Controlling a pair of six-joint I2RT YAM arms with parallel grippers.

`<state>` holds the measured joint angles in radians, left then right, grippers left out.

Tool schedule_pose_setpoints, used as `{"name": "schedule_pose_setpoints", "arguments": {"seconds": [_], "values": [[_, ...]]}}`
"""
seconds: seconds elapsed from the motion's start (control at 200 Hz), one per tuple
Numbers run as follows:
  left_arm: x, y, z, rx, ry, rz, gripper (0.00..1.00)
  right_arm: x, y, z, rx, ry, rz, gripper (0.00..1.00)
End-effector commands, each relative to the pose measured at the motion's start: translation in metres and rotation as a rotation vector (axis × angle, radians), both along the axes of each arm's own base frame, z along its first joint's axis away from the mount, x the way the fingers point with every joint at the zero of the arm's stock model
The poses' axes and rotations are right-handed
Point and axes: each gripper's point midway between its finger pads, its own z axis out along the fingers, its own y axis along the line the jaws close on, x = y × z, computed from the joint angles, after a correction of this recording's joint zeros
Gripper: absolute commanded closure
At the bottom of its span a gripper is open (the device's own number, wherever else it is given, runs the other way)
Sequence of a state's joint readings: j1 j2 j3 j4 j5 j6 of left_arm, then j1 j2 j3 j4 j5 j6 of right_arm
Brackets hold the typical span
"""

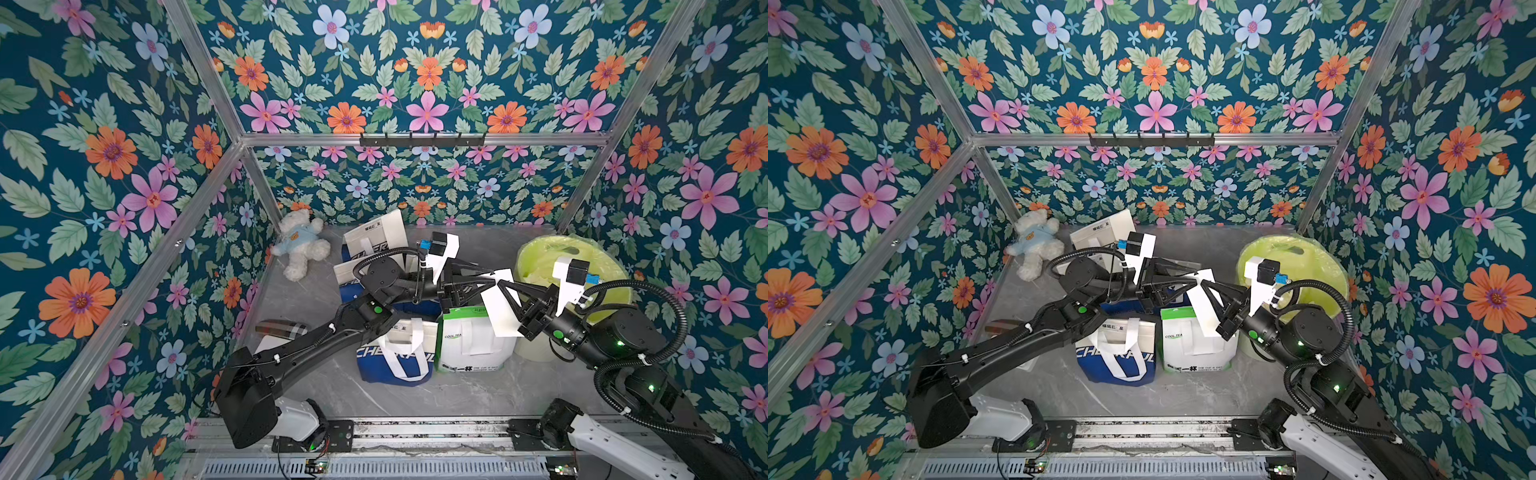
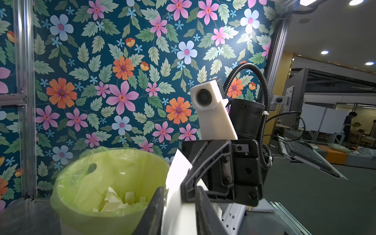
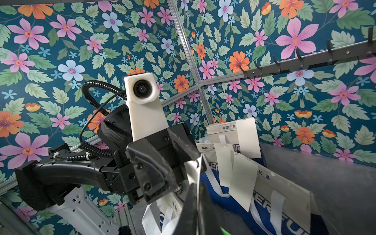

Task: Shred takeout receipts and throw away
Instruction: Shred the takeout receipt.

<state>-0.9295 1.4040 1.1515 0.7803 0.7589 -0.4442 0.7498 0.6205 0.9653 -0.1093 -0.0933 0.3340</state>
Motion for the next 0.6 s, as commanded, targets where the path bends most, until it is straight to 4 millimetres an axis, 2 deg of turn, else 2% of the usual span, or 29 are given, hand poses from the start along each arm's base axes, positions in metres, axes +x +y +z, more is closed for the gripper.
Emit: {"name": "schedule_pose_setpoints", "arguments": {"seconds": [0.0, 0.13, 0.305, 0.35, 0.53, 0.595], "values": [[-0.002, 0.005, 0.012, -0.047, -0.022, 0.003, 0.75, 0.000, -0.002, 0.004, 0.007, -0.016, -0.008, 1.00], [-0.002, 0.005, 0.012, -0.048, -0.021, 0.005, 0.84, 0.000, -0.002, 0.003, 0.005, -0.014, -0.012, 1.00], [-0.002, 0.004, 0.010, -0.043, -0.009, -0.003, 0.90, 0.000, -0.004, 0.003, 0.007, -0.014, -0.017, 1.00], [-0.002, 0.004, 0.009, -0.045, -0.006, -0.001, 1.00, 0.000, -0.003, 0.003, 0.006, -0.013, -0.016, 1.00], [-0.002, 0.005, 0.011, -0.040, -0.009, 0.010, 1.00, 0.003, -0.006, -0.002, -0.011, 0.009, -0.036, 1.00], [0.000, 0.005, 0.008, -0.009, -0.019, 0.031, 1.00, 0.003, -0.009, -0.006, -0.047, 0.028, -0.053, 0.80]]}}
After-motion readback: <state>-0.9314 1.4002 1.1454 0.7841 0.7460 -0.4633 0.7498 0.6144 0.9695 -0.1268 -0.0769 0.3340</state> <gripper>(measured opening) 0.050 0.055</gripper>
